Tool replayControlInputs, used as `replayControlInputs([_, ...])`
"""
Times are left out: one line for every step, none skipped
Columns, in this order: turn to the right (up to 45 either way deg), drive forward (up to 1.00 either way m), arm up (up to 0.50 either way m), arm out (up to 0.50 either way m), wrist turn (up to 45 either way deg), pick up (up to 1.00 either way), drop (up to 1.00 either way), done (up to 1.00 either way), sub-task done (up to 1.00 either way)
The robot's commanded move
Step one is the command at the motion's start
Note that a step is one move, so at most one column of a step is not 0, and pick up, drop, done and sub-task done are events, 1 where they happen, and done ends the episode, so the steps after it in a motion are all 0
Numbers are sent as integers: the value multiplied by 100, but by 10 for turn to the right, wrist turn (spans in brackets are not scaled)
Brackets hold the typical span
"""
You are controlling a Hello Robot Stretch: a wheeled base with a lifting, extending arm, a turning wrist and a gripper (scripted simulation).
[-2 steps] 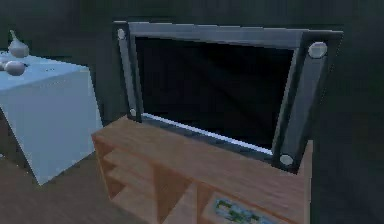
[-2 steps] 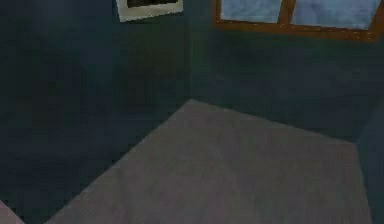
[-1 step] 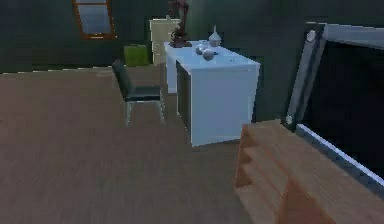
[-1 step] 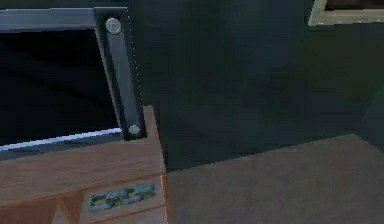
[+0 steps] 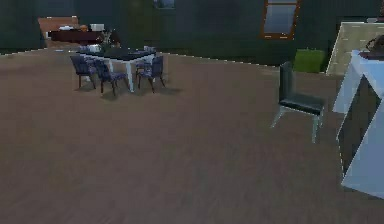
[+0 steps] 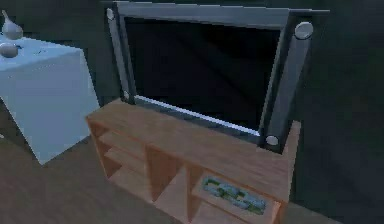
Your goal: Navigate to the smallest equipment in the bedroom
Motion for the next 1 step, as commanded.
replayControlInputs([-360, 0, 0, 0, 0, 0, 0, 0, 0])
